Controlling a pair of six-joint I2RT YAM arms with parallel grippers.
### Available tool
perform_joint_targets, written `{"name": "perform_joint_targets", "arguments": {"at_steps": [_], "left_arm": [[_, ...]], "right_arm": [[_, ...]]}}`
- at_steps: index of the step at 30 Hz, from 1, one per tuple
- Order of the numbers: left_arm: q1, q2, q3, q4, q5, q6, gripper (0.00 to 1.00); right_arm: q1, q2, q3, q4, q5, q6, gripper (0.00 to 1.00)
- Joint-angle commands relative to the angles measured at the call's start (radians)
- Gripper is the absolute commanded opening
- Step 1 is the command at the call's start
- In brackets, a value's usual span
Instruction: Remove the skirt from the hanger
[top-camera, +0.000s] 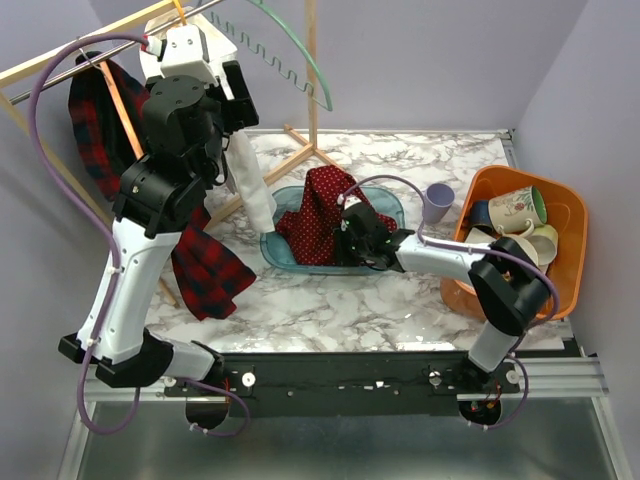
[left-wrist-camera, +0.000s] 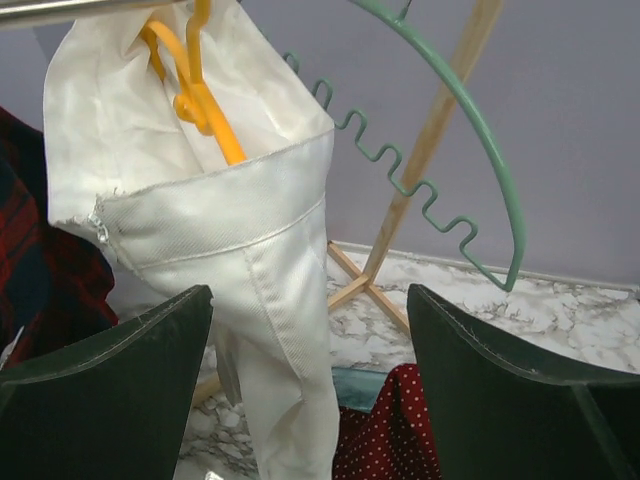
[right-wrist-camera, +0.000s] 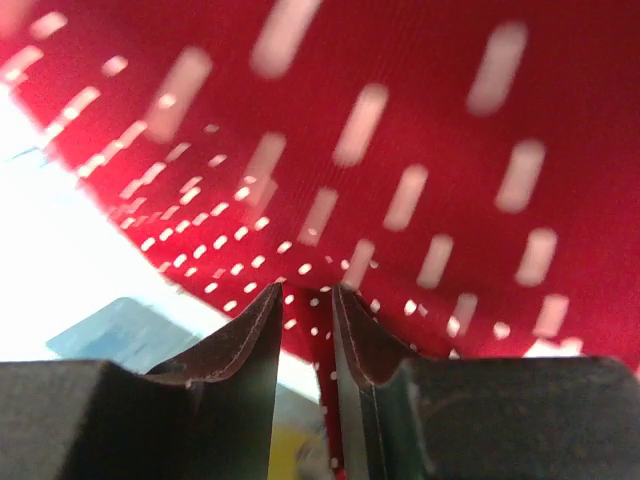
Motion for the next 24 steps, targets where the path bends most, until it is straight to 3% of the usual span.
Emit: {"name": "perform_joint_targets", "arguments": {"at_steps": [1,5,9,12,19,24], "left_arm": [[0.005,0.028,0.069,0.085,0.02,0.063,0.9],[0.014,0.051,0.074,0.173,-0.009,0.13,0.88],[0.041,0.113,0.155,0.181,-0.011,0.143,0.85],[0.06,0.161,0.207,0.155,0.021,0.138,0.84],[0.127,0.206,0.232,0.154,0.107,0.077,0.82],[0.135,0.221,0.24,0.128,0.155,0.067,0.81]], "right_arm": [[0.001,-0.15,0.008,-0.006,-0.091,-0.017,0.36],[0.003,-0.29,0.056,-0.061,-0.158,0.003,0.43],[0.003,-0.335,0.105,-0.073,-0.117,0.021,0.46],[0.0,-0.301,0.16,-0.069,-0.015,0.01,0.36],[-0.029,-0.16,0.251,0.037,0.165,0.033,0.36],[-0.039,-0.048,0.179,0.114,0.17,0.049,0.35]]}}
